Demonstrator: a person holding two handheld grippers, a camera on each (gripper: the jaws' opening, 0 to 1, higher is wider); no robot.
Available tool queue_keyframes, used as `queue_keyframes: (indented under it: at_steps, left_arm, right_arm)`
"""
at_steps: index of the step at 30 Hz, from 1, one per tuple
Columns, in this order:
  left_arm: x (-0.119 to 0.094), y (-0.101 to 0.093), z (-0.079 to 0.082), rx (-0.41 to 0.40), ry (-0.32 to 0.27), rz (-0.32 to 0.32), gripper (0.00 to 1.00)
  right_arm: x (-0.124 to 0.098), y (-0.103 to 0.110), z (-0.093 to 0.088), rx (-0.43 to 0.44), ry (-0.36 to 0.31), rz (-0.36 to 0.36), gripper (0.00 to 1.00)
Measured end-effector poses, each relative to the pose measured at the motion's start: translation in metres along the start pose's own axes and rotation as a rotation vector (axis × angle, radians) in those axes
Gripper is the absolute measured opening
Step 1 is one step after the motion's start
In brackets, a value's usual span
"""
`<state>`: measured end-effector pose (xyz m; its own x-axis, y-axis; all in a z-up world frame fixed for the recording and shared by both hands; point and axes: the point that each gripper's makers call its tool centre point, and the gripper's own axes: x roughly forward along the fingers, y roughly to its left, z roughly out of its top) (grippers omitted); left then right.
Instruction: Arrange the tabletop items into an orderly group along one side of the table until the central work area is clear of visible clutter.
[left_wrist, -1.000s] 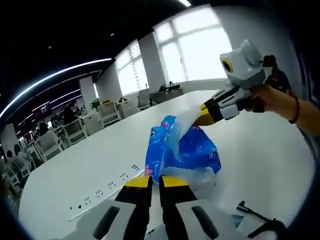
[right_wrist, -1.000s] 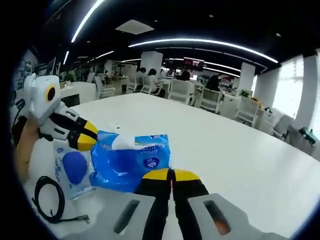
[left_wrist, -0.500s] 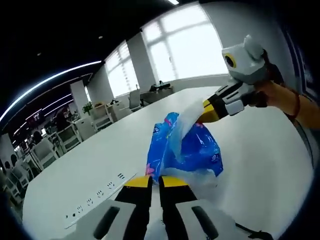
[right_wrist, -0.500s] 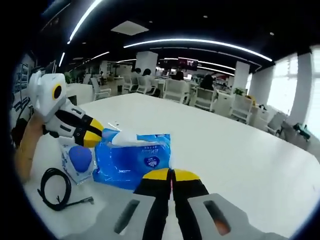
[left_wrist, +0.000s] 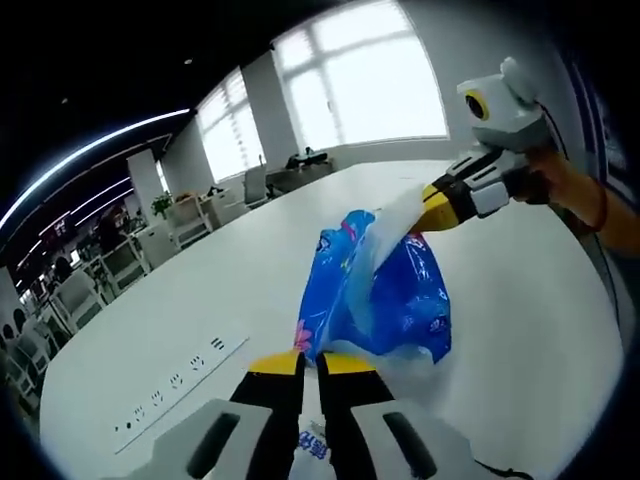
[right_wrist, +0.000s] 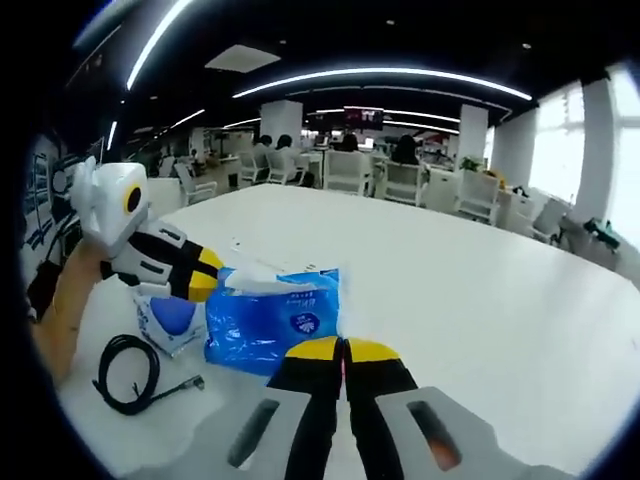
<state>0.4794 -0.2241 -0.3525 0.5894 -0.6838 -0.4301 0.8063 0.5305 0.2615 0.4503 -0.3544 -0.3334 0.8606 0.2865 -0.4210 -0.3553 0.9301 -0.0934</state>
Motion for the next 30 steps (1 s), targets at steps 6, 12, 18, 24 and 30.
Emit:
queue_keyframes:
  at_steps: [6,12,18,24,30]
  left_arm:
    - [0.009,-0.005,-0.012,-0.014,0.032,-0.022,0.04]
    - [0.013,-0.005,-0.021,-0.001,0.065,-0.034,0.04]
    - [0.017,-0.008,-0.03,0.009,0.092,-0.042,0.04]
    - [0.02,-0.013,-0.038,0.019,0.114,-0.052,0.04]
    - [0.019,-0.015,-0.047,0.037,0.144,-0.036,0.04]
  right_arm:
    - [-0.005,0.006,-0.019,0.034,0.039,0.005,0.0]
    - [-0.001,0.011,-0.033,0.074,0.06,0.022,0.0]
    - [0.003,0.014,-0.045,0.081,0.079,0.029,0.0]
    - [0.003,0.019,-0.061,0.097,0.101,0.036,0.0]
    - [0.006,0.02,-0.074,0.104,0.123,0.034,0.0]
